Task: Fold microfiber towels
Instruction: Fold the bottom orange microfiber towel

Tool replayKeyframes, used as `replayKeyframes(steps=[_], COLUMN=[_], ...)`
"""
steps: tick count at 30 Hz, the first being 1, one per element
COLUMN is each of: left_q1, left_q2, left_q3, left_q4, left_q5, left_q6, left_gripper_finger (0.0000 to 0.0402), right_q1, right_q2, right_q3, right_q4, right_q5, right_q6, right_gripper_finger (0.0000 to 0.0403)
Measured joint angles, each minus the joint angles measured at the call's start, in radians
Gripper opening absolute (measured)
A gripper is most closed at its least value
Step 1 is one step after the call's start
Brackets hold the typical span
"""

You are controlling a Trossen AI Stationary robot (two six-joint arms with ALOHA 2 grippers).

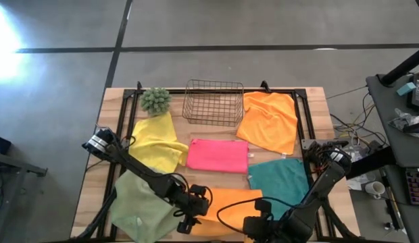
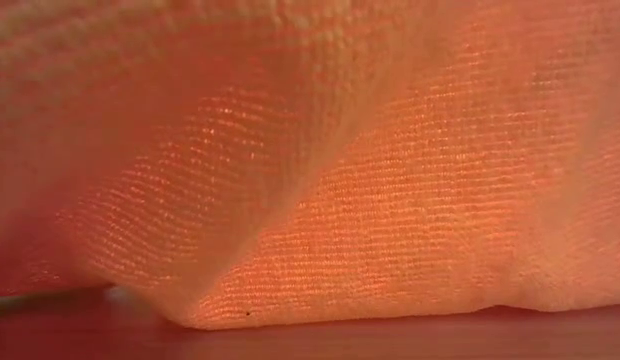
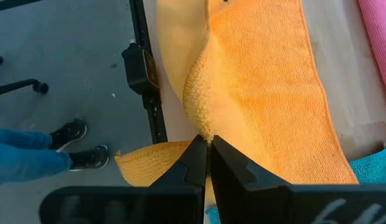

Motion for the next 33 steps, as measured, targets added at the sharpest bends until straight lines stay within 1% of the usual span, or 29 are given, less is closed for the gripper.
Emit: replayKeyframes(steps=[2, 7, 12, 19, 22, 31, 33], left_q1=[0.003, 0.013, 0.023, 0.022, 0.020, 0.014, 0.014], left_q2=[0.000, 0.013, 0.059, 0.069, 0.069, 0.069, 0.069], left_q3=[-0.020, -0.028, -0.029, -0.030, -0.029, -0.029, -0.029], left_q4=[0.038, 0.044, 0.078, 0.085, 0.095, 0.092, 0.089], left_q5=[0.010, 0.013, 0.070, 0.083, 0.114, 0.130, 0.129], left_q6=[-0.001, -0.001, -0.002, -0.002, -0.004, -0.026, -0.026], left_gripper_finger=[0.0184, 0.0184, 0.0184, 0.0178, 0.0153, 0.0019, 0.0005], right_q1=[-0.001, -0.004, -0.004, -0.007, -0.009, -0.013, -0.013], right_q2=[0.000, 0.000, 0.000, 0.000, 0.000, 0.000, 0.000], right_q3=[0.000, 0.000, 0.000, 0.000, 0.000, 0.000, 0.000], right_q4=[0.000, 0.000, -0.001, -0.010, -0.011, -0.011, -0.011], right_q5=[0.000, 0.000, 0.000, 0.000, 0.000, 0.001, 0.001], right_q6=[0.000, 0.000, 0.000, 0.000, 0.000, 0.000, 0.000], right_gripper_finger=[0.0008, 0.0008, 0.0008, 0.0008, 0.0008, 0.0008, 0.0008])
